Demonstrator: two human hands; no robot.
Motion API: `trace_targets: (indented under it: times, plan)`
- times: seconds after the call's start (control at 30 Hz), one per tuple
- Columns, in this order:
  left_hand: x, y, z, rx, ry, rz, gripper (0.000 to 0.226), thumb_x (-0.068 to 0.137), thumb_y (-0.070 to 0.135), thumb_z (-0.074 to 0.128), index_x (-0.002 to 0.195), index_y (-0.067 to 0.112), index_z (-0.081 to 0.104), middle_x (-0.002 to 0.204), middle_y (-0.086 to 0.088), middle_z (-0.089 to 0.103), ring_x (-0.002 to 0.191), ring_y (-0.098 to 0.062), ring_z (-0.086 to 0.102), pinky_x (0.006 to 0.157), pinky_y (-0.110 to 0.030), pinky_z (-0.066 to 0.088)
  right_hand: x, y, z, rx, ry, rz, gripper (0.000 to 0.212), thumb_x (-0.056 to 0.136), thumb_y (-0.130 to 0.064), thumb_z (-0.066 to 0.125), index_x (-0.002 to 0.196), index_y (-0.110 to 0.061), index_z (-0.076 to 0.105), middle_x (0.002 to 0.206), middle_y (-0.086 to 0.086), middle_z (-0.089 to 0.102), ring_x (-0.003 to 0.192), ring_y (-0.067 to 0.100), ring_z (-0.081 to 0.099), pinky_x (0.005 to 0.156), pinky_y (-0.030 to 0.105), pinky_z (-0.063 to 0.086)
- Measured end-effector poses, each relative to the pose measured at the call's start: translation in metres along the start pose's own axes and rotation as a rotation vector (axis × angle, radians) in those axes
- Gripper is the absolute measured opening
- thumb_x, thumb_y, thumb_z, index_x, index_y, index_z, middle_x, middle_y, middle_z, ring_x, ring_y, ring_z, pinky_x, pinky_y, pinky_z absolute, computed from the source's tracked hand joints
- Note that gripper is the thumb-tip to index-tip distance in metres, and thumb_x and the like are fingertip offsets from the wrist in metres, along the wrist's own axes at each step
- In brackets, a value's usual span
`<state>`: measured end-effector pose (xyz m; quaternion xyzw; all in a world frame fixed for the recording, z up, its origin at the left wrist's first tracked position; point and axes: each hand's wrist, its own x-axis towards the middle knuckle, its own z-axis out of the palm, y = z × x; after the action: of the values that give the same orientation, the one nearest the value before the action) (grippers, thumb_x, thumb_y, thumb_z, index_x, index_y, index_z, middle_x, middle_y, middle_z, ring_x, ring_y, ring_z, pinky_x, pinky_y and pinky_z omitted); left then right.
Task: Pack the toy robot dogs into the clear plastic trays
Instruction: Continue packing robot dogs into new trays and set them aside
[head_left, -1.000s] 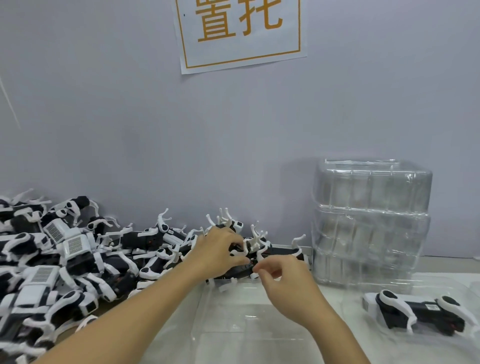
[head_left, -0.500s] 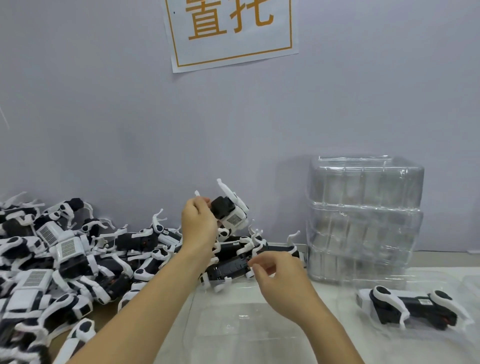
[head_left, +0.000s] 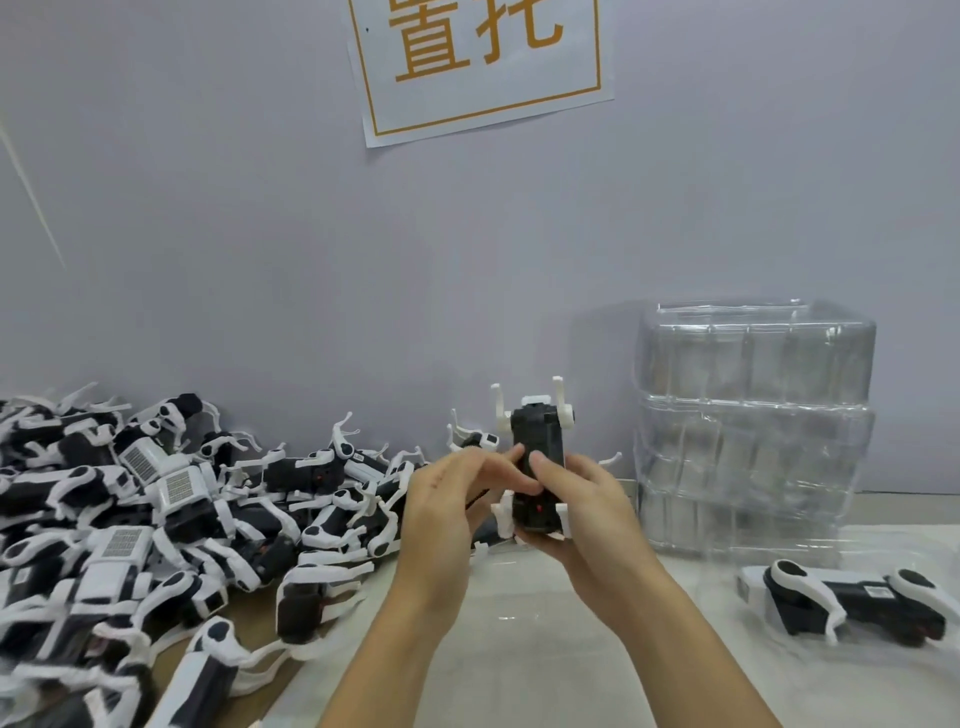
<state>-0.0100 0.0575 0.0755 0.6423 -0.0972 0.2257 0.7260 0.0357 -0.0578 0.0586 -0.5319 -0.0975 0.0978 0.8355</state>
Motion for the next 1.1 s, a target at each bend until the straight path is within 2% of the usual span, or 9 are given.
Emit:
trace_targets:
  times: [0.1, 0.17, 0.27, 0.4, 0.53, 0.63, 0.8, 1.0, 1.1]
  plan:
    - [0.007, 0.0, -0.008, 0.116, 0.183, 0.006, 0.023, 0.099, 0.006, 0.05, 0.083, 0.009, 0.067, 0.087, -0.013, 0.072, 0.085, -0.02, 0.071, 0.077, -0.032, 0.056, 0.002, 0.003, -0.003, -0.148, 0.093, -0.092, 0.018, 0.091, -0.018, 0.069, 0.103, -0.031, 0.067, 0.1, 0.004, 0.074, 0.089, 0.017, 0.072, 0.082, 0.042, 0.059]
    - [0.011, 0.002, -0.014, 0.151, 0.291, 0.005, 0.011, 0.096, 0.012, 0.058, 0.094, 0.018, 0.067, 0.098, -0.008, 0.068, 0.088, -0.019, 0.067, 0.079, -0.037, 0.058, 0.0, 0.001, -0.005, -0.246, 0.052, -0.173, 0.028, 0.088, -0.016, 0.071, 0.103, -0.038, 0.065, 0.099, -0.004, 0.075, 0.092, 0.016, 0.072, 0.078, 0.031, 0.057]
    - [0.012, 0.007, -0.026, 0.052, 0.188, -0.034, 0.03, 0.081, 0.03, 0.058, 0.11, 0.033, 0.068, 0.115, 0.0, 0.066, 0.103, -0.016, 0.065, 0.089, -0.043, 0.056, -0.002, -0.004, -0.007, -0.333, -0.03, -0.263, 0.035, 0.086, -0.009, 0.072, 0.107, -0.038, 0.067, 0.093, -0.009, 0.076, 0.08, 0.013, 0.073, 0.058, 0.014, 0.05]
    - [0.015, 0.015, -0.033, 0.107, 0.01, -0.078, 0.032, 0.087, 0.043, 0.055, 0.116, 0.039, 0.068, 0.118, 0.005, 0.07, 0.105, -0.016, 0.068, 0.091, -0.04, 0.054, -0.002, -0.004, -0.008, -0.482, -0.046, -0.31, 0.043, 0.08, -0.003, 0.074, 0.1, -0.041, 0.069, 0.092, -0.01, 0.074, 0.078, 0.013, 0.071, 0.048, 0.016, 0.047]
    - [0.019, 0.014, -0.033, 0.247, -0.039, -0.092, 0.017, 0.1, 0.022, 0.057, 0.106, 0.022, 0.072, 0.086, 0.003, 0.071, 0.078, -0.01, 0.067, 0.062, -0.021, 0.052, -0.003, -0.002, -0.007, -0.654, -0.085, -0.35, 0.051, 0.075, 0.001, 0.078, 0.102, -0.041, 0.069, 0.098, -0.021, 0.072, 0.095, 0.0, 0.065, 0.081, 0.018, 0.048]
    - [0.019, 0.011, -0.036, 0.254, 0.022, -0.097, 0.018, 0.1, 0.016, 0.055, 0.094, 0.016, 0.072, 0.077, 0.001, 0.068, 0.07, -0.012, 0.062, 0.062, -0.027, 0.052, -0.001, 0.001, -0.003, -0.735, -0.079, -0.381, 0.049, 0.077, -0.003, 0.079, 0.108, -0.038, 0.068, 0.102, -0.02, 0.07, 0.101, 0.001, 0.063, 0.09, 0.023, 0.048]
    - [0.023, 0.006, -0.04, 0.209, 0.077, -0.106, 0.02, 0.099, 0.016, 0.057, 0.087, 0.013, 0.073, 0.074, -0.001, 0.069, 0.067, -0.013, 0.064, 0.062, -0.029, 0.054, -0.002, 0.005, 0.004, -0.796, -0.101, -0.489, 0.039, 0.077, -0.012, 0.082, 0.101, -0.04, 0.067, 0.092, -0.029, 0.066, 0.088, -0.004, 0.062, 0.07, 0.005, 0.042]
    - [0.021, 0.005, -0.049, 0.339, 0.01, -0.113, 0.023, 0.101, 0.018, 0.052, 0.089, 0.009, 0.07, 0.071, -0.003, 0.07, 0.061, -0.018, 0.064, 0.05, -0.027, 0.052, -0.002, 0.0, 0.0, -0.815, -0.102, -0.361, 0.036, 0.076, -0.014, 0.082, 0.104, -0.035, 0.072, 0.096, -0.014, 0.072, 0.092, 0.007, 0.065, 0.083, 0.025, 0.052]
    - [0.019, 0.004, -0.049, 0.339, -0.039, -0.102, 0.026, 0.105, 0.018, 0.047, 0.095, 0.008, 0.069, 0.073, -0.007, 0.07, 0.059, -0.023, 0.065, 0.047, -0.031, 0.053, -0.002, -0.008, -0.005, -0.842, -0.146, -0.324, 0.03, 0.079, -0.016, 0.08, 0.102, -0.034, 0.075, 0.087, -0.014, 0.074, 0.083, 0.007, 0.067, 0.077, 0.024, 0.051]
